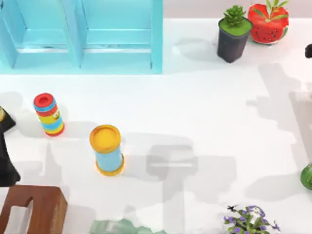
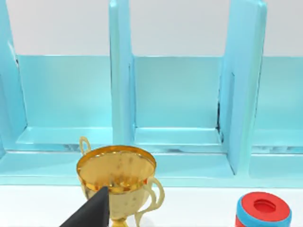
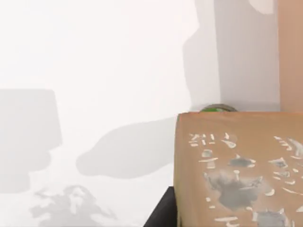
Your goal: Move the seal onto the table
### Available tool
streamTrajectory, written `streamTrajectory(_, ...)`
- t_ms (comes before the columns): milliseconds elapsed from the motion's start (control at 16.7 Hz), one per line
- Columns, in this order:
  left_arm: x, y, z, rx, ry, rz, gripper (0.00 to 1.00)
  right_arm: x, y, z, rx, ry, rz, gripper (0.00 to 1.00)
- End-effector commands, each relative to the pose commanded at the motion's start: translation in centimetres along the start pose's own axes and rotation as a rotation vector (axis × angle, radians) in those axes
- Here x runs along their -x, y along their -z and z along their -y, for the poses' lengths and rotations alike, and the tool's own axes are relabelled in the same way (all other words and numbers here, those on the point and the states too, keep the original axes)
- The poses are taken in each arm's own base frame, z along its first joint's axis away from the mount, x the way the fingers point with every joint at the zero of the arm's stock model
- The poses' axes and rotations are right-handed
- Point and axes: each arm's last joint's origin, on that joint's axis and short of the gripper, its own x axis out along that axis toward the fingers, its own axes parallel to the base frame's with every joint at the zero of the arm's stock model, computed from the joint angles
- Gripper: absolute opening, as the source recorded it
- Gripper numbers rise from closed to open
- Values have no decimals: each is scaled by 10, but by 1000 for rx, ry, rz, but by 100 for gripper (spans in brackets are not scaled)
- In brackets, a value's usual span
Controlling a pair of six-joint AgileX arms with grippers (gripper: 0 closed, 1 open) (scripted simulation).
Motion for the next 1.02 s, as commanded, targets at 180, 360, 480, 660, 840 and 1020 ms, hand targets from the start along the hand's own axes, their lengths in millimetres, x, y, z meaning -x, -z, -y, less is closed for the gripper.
streamTrajectory(180, 0, 0, 0, 0, 0, 0, 100, -37, -15, -34, -1, -14, -95, 0)
streamTrajectory(360, 0, 0, 0, 0, 0, 0, 100, -83, -22, -66, 20, 4, -184, 0)
streamTrajectory(480, 0, 0, 0, 0, 0, 0, 100, -108, -24, -84, 46, 21, -199, 0)
streamTrajectory(660, 0, 0, 0, 0, 0, 0, 100, -129, -28, -106, 91, 33, -155, 0)
streamTrajectory(840, 0, 0, 0, 0, 0, 0, 100, -136, -30, -117, 123, 32, -106, 0)
streamTrajectory(1020, 0, 0, 0, 0, 0, 0, 100, -136, -30, -117, 124, 32, -104, 0)
